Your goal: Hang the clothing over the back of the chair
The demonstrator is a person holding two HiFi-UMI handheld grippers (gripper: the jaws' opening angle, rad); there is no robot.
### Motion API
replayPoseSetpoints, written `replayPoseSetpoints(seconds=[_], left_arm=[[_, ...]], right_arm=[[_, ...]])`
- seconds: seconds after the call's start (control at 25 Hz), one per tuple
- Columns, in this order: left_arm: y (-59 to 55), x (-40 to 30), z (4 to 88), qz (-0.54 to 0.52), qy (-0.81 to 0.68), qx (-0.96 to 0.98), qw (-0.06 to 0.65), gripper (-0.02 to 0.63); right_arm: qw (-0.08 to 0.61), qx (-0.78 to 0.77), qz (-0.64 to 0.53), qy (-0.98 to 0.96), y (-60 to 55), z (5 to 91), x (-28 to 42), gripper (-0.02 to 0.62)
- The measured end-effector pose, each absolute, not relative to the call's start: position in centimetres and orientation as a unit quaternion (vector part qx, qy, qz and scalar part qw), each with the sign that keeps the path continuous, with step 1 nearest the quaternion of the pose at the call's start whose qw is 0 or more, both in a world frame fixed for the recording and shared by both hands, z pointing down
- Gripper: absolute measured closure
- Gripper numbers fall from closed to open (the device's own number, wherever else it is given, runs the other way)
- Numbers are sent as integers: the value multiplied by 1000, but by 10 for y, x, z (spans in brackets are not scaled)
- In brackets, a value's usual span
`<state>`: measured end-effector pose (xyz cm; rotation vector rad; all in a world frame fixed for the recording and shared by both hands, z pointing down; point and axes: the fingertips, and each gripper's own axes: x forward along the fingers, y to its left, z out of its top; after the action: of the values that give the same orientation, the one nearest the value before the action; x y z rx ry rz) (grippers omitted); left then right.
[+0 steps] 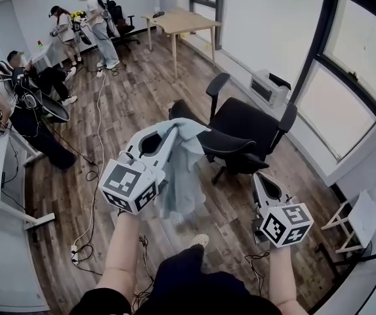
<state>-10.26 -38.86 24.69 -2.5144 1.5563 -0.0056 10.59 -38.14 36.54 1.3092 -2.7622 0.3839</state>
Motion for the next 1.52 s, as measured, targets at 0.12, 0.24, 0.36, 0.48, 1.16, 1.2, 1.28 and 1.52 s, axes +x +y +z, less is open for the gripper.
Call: replayPoseSetpoints(seconds=[0.12,0.24,0.36,0.48,1.16,1.2,1.28,1.52], left_arm=[[-407,-103,223,4,523,-846,106,597],[-425,-101,196,11,518,-846,128,597],[-441,-99,169,16,511,-846,153,597],[-457,-94,145,24,500,-848,172,597],[-564,-55,118,23,445,-875,188,597],[-574,-50,124,15,437,-881,184,597],[-594,-36,140,-9,417,-892,177,597],[-653,4,200,-88,361,-917,144,597]], right_arm=[[19,412,112,-904,-398,347,97,595],[12,407,105,-907,-412,335,93,595],[7,407,102,-907,-423,330,91,595],[2,409,104,-907,-429,330,91,595],[-26,426,107,-898,-481,317,91,595],[-26,431,106,-896,-484,317,92,595],[-26,444,106,-890,-488,320,97,595],[-19,471,109,-875,-505,332,116,595]])
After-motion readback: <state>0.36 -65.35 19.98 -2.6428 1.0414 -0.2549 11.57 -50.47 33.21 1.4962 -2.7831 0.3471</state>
